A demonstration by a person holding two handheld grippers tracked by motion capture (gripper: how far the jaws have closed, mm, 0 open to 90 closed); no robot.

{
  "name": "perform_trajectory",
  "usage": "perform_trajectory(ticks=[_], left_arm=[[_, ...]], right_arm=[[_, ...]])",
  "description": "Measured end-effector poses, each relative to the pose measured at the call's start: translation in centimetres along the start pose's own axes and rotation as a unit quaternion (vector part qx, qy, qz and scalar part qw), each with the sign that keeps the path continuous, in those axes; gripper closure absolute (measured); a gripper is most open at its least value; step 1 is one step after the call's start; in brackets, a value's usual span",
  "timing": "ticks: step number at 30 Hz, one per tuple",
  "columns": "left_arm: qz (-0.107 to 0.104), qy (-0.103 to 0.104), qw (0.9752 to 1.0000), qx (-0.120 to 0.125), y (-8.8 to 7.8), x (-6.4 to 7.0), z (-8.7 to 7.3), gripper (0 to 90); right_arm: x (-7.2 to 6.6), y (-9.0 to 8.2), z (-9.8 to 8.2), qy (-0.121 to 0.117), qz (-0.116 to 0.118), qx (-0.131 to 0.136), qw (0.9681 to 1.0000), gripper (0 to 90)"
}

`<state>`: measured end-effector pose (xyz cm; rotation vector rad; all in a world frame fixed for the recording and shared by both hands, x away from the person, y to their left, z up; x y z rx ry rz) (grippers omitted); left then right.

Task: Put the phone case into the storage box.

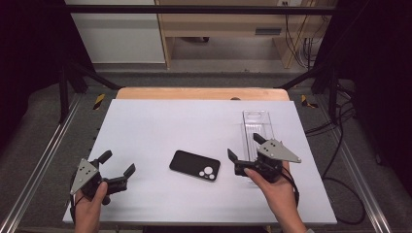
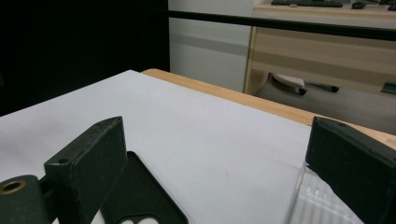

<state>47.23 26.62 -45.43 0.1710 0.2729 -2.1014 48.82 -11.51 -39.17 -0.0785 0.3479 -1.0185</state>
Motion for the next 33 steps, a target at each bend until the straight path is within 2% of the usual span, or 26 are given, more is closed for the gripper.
perform_trajectory(ticks=[9,21,33], left_arm=[[-0.002,0.002,1.0,-0.002,0.1,0.1,0.0,1.2],[-0.004,0.003,1.0,-0.002,0.1,0.0,0.0,1.3],[-0.005,0.002,1.0,-0.001,0.1,0.0,0.0,1.2]], right_arm=[[-0.5,1.6,-0.2,0.013,0.003,-0.014,0.9998,5.4],[-3.9,5.1,-2.1,0.0,0.03,-0.057,0.9979,5.1],[-6.4,8.5,-5.0,-0.006,0.051,-0.11,0.9926,5.3]])
Point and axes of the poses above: each handheld gripper's, and its own axes: y roughly forward along the jaws, z roughly out of its top, x roughly to its right, the point moved 8 cm from there along y, roughly forward along the jaws, and after that the axes turned 15 degrees about y, right-handed, at the moved point
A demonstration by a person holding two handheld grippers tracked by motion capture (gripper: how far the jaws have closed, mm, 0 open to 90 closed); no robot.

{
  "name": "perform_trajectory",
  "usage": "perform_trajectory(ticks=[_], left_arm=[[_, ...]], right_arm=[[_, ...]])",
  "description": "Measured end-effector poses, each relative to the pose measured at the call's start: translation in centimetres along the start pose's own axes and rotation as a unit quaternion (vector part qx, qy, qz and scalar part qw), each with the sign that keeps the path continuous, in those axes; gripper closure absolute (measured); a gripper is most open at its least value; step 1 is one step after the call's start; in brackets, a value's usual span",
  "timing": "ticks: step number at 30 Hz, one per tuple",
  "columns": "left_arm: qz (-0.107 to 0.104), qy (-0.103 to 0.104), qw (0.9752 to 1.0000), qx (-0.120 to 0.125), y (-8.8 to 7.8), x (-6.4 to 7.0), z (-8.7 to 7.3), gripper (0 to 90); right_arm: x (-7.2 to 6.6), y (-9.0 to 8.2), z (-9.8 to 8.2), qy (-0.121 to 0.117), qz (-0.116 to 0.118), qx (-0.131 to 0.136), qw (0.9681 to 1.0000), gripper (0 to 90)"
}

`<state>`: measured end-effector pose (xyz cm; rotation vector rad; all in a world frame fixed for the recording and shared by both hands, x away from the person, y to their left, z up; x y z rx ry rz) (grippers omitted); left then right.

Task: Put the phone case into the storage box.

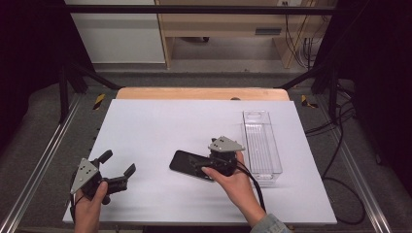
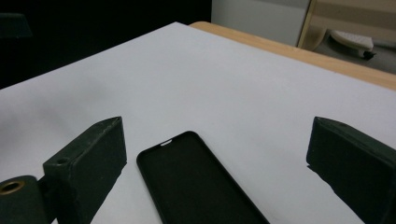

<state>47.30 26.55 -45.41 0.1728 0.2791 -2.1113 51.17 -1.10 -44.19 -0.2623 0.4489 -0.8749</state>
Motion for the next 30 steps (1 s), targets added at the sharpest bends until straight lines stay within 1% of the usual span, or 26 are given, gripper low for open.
perform_trajectory(ticks=[4,8,12,14,16,17,19,21,22,24,25,27,29,30], left_arm=[[0.001,-0.001,1.0,0.001,0.0,0.0,0.0,1.3],[0.0,-0.001,1.0,0.0,0.0,0.0,0.0,1.3],[-0.001,0.0,1.0,0.001,0.0,0.0,0.0,1.3],[-0.001,-0.001,1.0,0.001,0.0,0.0,0.0,1.3],[0.0,-0.001,1.0,0.001,0.0,0.0,0.0,1.3],[0.0,-0.001,1.0,0.001,0.0,0.0,0.0,1.2],[-0.001,-0.001,1.0,0.001,0.1,0.0,0.0,1.3],[-0.001,-0.002,1.0,0.001,0.1,0.0,0.1,1.3],[-0.002,-0.002,1.0,0.001,0.1,0.1,0.1,1.3],[-0.002,-0.002,1.0,0.001,0.1,0.1,0.1,1.3],[-0.002,-0.003,1.0,0.002,0.1,0.1,0.1,1.2],[-0.003,-0.003,1.0,0.001,0.1,0.1,0.1,1.3],[-0.003,-0.002,1.0,0.001,0.1,0.1,0.1,1.2],[-0.004,-0.001,1.0,0.0,0.1,0.1,0.0,1.3]], right_arm=[[-0.1,1.2,-0.7,0.009,-0.002,-0.019,0.9998,5.6],[-0.1,2.0,-1.3,0.007,-0.005,-0.032,0.9994,6.9],[0.1,2.6,-1.7,0.003,-0.009,-0.045,0.9989,12.7],[0.2,2.7,-1.8,0.001,-0.011,-0.05,0.9987,23.8],[0.3,2.8,-2.0,-0.008,-0.014,-0.057,0.9983,30.1],[0.4,2.9,-2.0,-0.011,-0.015,-0.056,0.9983,35.6],[0.4,2.9,-2.1,-0.01,-0.017,-0.056,0.9982,40.9],[0.6,2.9,-2.4,-0.017,-0.022,-0.055,0.9981,53.4],[0.7,2.9,-2.5,-0.019,-0.025,-0.056,0.9979,57.9],[0.9,3.0,-2.9,-0.019,-0.025,-0.061,0.9976,70.4],[0.9,3.0,-3.1,-0.016,-0.024,-0.062,0.9977,74.6],[1.0,3.2,-3.7,-0.016,-0.024,-0.073,0.9969,81.4],[1.1,3.3,-4.2,-0.016,-0.025,-0.082,0.9961,85.8],[1.1,3.4,-4.5,-0.008,-0.022,-0.092,0.9955,87.5]])
Point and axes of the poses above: each handheld gripper's, and its own axes: y roughly forward along the jaws, z roughly out of its top, x roughly to its right, the point moved 8 cm from there along y, roughly forward along the jaws, and after that the axes turned 15 degrees about y, right-handed, at the moved point
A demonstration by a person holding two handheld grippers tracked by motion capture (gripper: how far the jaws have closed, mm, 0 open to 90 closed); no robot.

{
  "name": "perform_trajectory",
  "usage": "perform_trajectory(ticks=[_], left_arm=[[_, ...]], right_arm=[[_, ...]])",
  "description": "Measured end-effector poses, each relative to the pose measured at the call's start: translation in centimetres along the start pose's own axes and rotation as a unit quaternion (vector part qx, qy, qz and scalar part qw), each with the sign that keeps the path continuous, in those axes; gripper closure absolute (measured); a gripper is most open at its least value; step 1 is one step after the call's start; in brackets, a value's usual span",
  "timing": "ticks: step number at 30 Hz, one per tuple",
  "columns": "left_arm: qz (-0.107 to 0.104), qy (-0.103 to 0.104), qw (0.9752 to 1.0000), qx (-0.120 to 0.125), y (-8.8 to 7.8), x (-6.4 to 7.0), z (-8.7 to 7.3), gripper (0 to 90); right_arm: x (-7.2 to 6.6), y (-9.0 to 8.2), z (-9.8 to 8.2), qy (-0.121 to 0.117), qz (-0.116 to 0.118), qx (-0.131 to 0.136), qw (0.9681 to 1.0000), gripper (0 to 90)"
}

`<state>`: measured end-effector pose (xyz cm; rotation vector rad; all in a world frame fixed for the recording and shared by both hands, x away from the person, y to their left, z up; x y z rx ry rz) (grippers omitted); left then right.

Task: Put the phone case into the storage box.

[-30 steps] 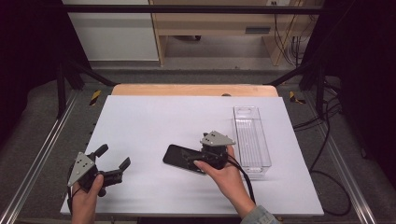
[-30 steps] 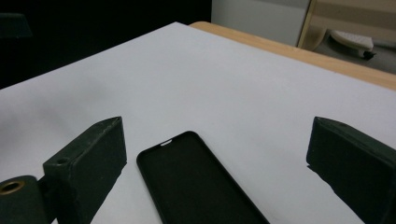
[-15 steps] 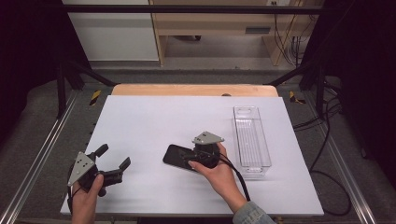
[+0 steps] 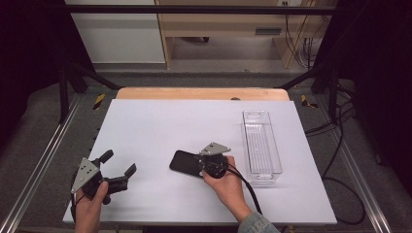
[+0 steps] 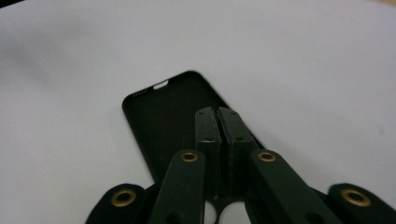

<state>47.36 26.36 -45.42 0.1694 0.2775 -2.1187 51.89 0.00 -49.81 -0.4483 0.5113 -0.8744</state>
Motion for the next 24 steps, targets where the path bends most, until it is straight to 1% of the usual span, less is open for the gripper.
perform_trajectory(ticks=[1,2,4,10,11,14,20,22,24], left_arm=[[0.0,0.0,1.0,0.0,0.0,0.0,0.0,1.3],[0.0,0.0,1.0,0.0,0.0,0.0,0.0,1.3],[0.0,0.0,1.0,0.001,0.0,0.0,0.0,1.3],[-0.002,0.001,1.0,0.0,0.0,0.1,0.0,1.3],[-0.003,0.001,1.0,0.0,0.0,0.1,0.0,1.3],[-0.002,0.001,1.0,0.0,0.0,0.1,0.0,1.3],[-0.004,0.003,1.0,-0.002,0.0,0.2,0.0,1.3],[-0.004,0.002,1.0,-0.002,0.1,0.2,0.0,1.3],[-0.005,0.002,1.0,-0.002,0.1,0.3,0.0,1.3]], right_arm=[[0.0,0.1,-0.4,0.008,0.003,-0.011,0.9999,89.0],[0.0,0.2,-0.7,0.009,0.001,-0.019,0.9998,90.0],[0.0,0.2,-1.1,0.008,0.0,-0.028,0.9996,90.0],[0.6,0.1,-2.8,0.005,-0.018,-0.058,0.9982,90.0],[0.8,0.2,-3.2,0.006,-0.02,-0.064,0.9977,90.0],[1.2,0.0,-3.9,0.012,-0.023,-0.072,0.9971,90.0],[1.2,-1.0,-4.8,0.016,-0.016,-0.079,0.9966,90.0],[1.0,-1.3,-5.1,0.019,-0.011,-0.085,0.9962,90.0],[0.7,-1.6,-5.4,0.017,-0.005,-0.089,0.9959,90.0]])
Point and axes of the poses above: each handheld gripper's, and its own axes: y roughly forward along the jaws, z roughly out of its top, x roughly to its right, the point moved 8 cm from there along y, roughly forward along the jaws, and after that the axes turned 15 degrees about y, right-handed, at the moved point
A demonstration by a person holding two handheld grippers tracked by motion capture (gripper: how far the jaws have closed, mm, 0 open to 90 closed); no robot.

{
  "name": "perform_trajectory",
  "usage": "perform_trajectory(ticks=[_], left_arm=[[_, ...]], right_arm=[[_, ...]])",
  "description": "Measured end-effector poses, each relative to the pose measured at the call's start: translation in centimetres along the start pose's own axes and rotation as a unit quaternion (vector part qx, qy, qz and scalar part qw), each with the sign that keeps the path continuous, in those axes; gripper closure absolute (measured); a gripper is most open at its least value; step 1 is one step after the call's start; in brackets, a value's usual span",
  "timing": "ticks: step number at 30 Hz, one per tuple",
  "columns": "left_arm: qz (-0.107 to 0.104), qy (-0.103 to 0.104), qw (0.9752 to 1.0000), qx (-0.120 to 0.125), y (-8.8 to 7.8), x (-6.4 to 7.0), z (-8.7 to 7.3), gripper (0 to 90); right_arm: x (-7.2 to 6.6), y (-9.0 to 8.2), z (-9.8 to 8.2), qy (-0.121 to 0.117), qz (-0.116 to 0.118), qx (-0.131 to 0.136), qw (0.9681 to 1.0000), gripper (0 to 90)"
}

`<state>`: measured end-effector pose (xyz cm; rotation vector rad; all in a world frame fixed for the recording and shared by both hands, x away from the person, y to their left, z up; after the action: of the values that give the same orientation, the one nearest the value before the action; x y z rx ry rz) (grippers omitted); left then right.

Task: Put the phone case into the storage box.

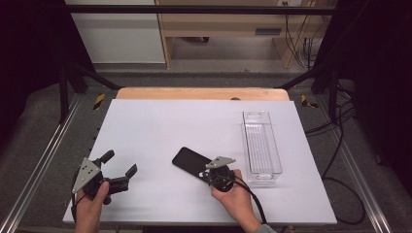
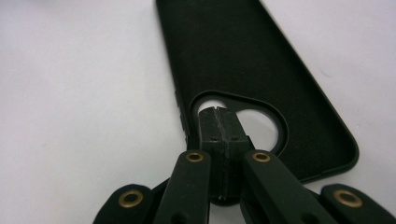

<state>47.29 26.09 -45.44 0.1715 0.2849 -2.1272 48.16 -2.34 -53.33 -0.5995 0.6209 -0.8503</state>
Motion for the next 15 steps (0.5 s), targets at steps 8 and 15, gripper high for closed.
perform_trajectory(ticks=[8,15], left_arm=[[-0.001,0.001,1.0,-0.001,0.0,0.1,0.0,1.3],[-0.002,0.003,1.0,-0.002,0.0,0.1,0.0,1.3]], right_arm=[[-0.6,-1.2,-1.8,-0.009,0.012,-0.011,0.9998,90.0],[-1.2,-2.3,-3.1,-0.013,0.028,-0.029,0.9991,90.0]])
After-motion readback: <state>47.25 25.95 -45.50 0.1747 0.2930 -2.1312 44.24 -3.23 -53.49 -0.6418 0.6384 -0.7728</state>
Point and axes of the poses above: each handheld gripper's, and its own axes: y roughly forward along the jaws, z roughly out of its top, x roughly to its right, the point moved 8 cm from there along y, roughly forward along the jaws, and after that the axes turned 15 degrees about y, right-handed, at the moved point
